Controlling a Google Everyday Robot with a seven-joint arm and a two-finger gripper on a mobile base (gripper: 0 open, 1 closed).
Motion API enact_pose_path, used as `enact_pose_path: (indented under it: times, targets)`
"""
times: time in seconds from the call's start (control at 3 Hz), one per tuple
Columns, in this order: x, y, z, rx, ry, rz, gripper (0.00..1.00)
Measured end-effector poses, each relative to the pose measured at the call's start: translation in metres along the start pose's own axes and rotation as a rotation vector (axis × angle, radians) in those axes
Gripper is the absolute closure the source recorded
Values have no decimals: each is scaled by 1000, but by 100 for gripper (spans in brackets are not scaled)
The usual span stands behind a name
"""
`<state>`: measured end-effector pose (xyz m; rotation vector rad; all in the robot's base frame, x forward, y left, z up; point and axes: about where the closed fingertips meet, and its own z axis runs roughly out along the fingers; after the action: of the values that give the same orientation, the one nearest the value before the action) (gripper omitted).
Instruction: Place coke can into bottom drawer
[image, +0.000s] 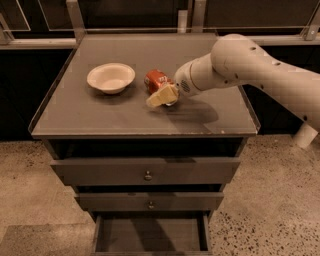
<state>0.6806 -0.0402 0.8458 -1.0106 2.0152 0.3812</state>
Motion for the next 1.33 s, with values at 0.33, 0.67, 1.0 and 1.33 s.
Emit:
enact_pose_path:
  times: [0.33,0.67,1.0,1.33]
  targets:
    - [0,0,0,0,0,0,43]
    - [0,0,0,0,0,0,66]
    - [0,0,0,0,0,0,87]
    - [-3,7,-6,-64,0,-36,100]
